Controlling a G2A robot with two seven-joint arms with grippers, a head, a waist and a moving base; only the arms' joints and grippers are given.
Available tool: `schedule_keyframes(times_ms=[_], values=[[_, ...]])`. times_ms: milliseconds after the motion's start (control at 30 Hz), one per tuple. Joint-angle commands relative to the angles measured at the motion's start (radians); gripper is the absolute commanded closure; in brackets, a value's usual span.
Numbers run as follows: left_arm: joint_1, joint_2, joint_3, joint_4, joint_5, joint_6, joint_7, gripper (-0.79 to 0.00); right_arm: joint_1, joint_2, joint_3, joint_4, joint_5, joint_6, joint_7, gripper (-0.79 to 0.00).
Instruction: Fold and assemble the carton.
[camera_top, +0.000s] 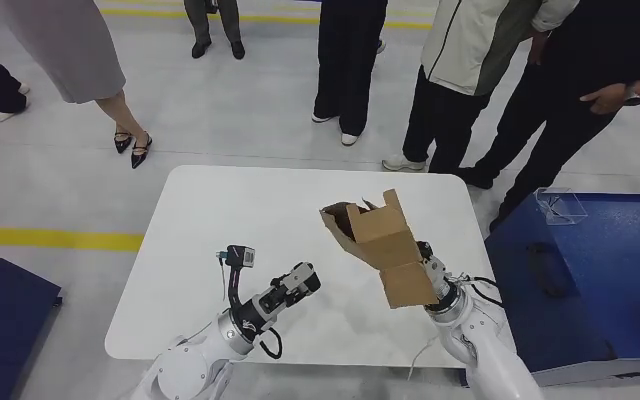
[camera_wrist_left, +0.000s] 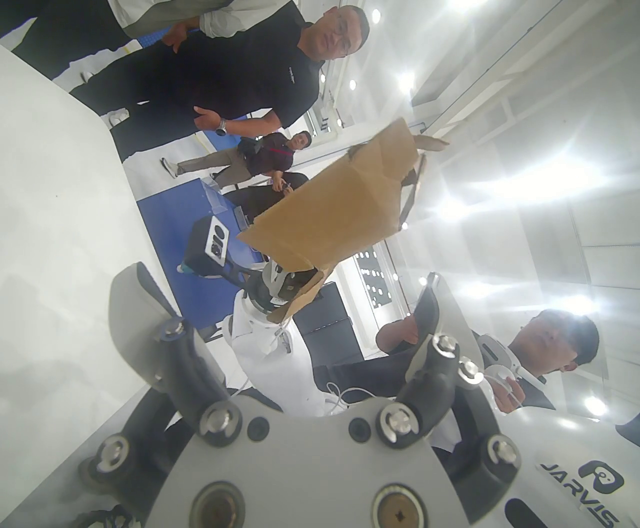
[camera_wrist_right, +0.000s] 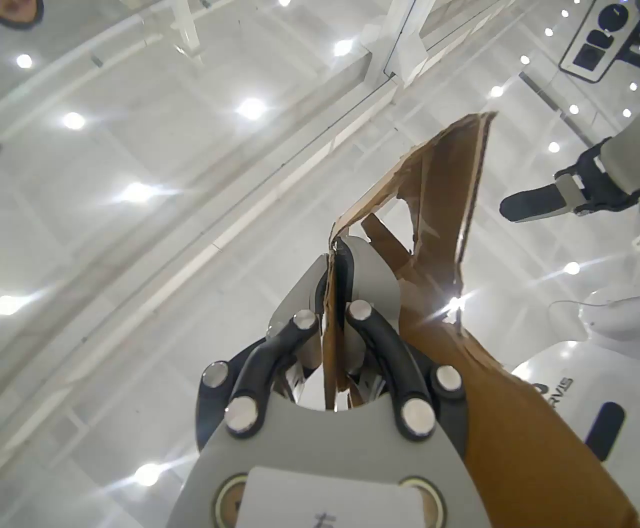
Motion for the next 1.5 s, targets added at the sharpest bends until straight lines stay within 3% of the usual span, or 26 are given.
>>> schedule_keyframes(times_ms=[0, 267, 500, 767, 1133, 1300, 1467], values=[[-0.005, 0.000, -0.007, -0.003, 0.019, 0.010, 0.013, -0.785, -0.007, -0.001, -0.012, -0.011, 0.013, 0.033, -0.028, 0.000], [-0.037, -0.005, -0.034, -0.004, 0.029, -0.034, 0.078, -0.785, -0.033, 0.000, -0.019, -0.056, -0.052, 0.046, -0.026, 0.000], [-0.041, -0.007, -0.009, -0.017, -0.052, -0.085, -0.024, -0.785, -0.033, 0.001, 0.001, -0.053, -0.113, 0.016, -0.004, 0.000], [-0.040, -0.008, -0.001, -0.042, -0.071, -0.087, -0.059, -0.785, -0.026, 0.001, 0.010, -0.033, -0.133, 0.025, 0.009, 0.000], [-0.040, -0.015, 0.012, -0.047, 0.071, -0.112, 0.043, -0.785, -0.033, 0.001, 0.015, -0.054, -0.028, 0.138, -0.045, 0.000], [-0.030, -0.015, 0.024, -0.062, 0.040, -0.136, 0.008, -0.785, -0.031, 0.000, 0.016, -0.060, -0.059, 0.111, -0.052, 0.000], [-0.018, -0.014, 0.027, -0.073, 0.018, -0.135, -0.016, -0.785, -0.023, 0.000, 0.022, -0.065, -0.174, 0.013, -0.006, 0.000]])
